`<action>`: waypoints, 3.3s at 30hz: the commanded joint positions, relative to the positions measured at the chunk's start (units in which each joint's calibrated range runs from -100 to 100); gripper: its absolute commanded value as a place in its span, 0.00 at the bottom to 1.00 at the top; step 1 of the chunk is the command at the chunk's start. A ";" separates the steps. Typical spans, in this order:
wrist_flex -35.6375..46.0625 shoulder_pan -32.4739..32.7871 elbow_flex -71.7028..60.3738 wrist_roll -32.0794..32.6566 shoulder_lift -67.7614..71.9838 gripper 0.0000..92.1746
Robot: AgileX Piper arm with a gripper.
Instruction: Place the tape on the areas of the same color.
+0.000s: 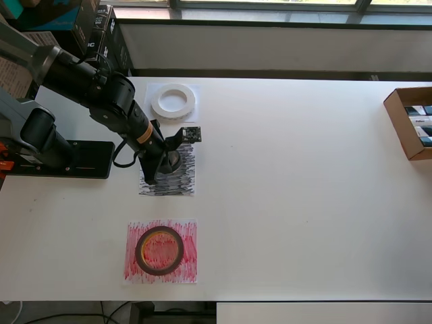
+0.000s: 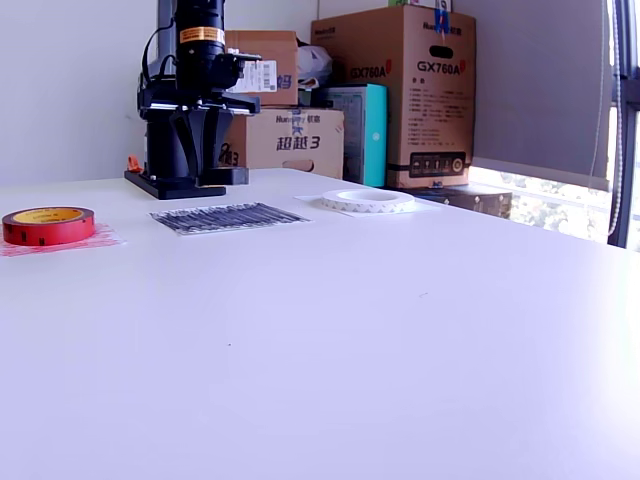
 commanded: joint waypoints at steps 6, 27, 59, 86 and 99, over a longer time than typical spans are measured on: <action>-1.47 0.33 1.84 0.12 0.36 0.00; -3.50 0.18 2.11 0.20 3.26 0.00; -3.59 -0.30 2.11 0.69 3.07 0.64; -2.99 7.75 7.02 -8.80 -58.85 0.64; -3.25 15.65 17.92 -12.08 -88.79 0.64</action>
